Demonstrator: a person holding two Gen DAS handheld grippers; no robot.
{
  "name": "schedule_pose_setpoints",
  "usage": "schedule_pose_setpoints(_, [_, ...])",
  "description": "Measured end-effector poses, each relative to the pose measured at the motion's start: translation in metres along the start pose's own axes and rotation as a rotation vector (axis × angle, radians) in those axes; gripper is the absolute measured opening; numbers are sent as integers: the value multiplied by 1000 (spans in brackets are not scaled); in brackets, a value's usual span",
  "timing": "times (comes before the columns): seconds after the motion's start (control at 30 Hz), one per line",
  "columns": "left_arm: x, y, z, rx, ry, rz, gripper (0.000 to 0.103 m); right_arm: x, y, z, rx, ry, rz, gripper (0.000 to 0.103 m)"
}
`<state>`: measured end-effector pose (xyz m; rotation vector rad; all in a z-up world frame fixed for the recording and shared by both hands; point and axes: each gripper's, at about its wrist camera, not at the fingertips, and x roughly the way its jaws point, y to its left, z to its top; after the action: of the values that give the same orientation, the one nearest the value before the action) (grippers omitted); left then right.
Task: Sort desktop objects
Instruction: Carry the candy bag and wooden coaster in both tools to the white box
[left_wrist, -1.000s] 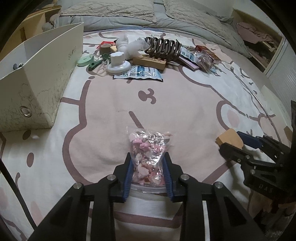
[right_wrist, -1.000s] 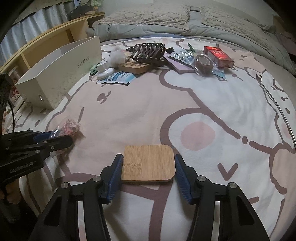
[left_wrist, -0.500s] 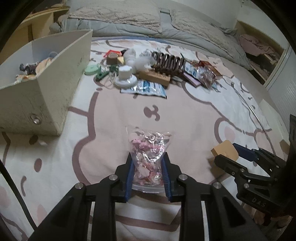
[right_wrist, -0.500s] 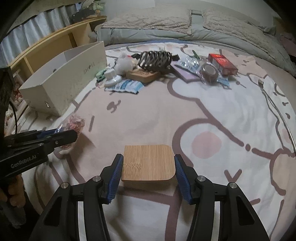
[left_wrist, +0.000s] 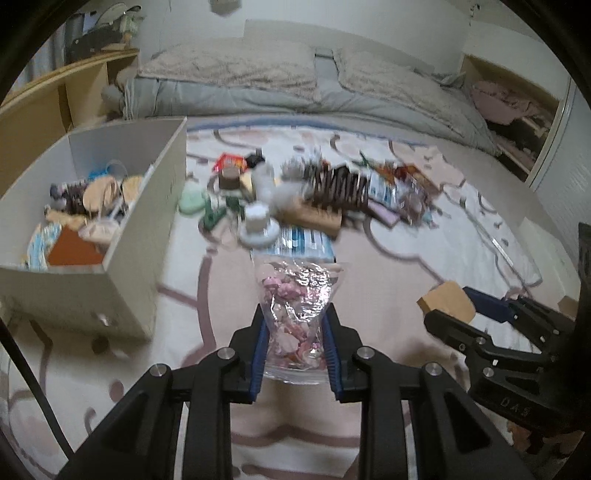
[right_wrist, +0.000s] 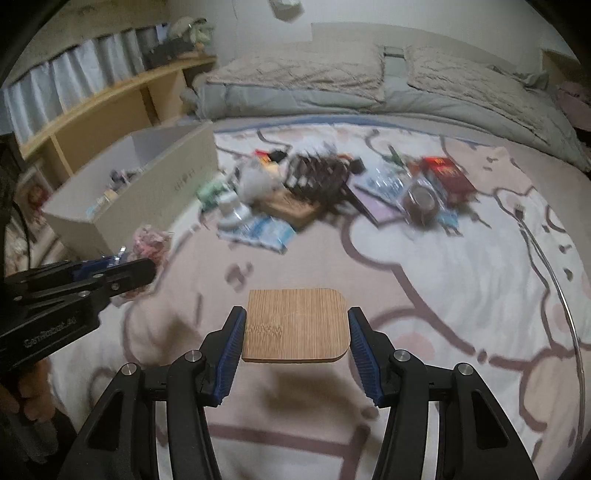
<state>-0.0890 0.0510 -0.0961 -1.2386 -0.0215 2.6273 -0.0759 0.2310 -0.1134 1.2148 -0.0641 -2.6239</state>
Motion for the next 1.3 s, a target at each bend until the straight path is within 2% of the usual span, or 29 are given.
schedule_pose_setpoints(0.43, [-36, 37, 79, 18, -145, 50, 28, -20, 18, 62, -35, -99, -11, 56])
schedule_pose_setpoints(0.73, [-60, 81, 124, -15, -193, 75, 28, -26, 36, 97, -56, -163, -11, 56])
schedule_pose_setpoints(1.07, [-76, 122, 159, -36, -252, 157, 28, -24, 76, 133, -119, -210, 23, 56])
schedule_pose_setpoints(1.3, [-84, 155, 164, -64, -270, 205, 28, -20, 109, 151, -165, -231, 62, 56])
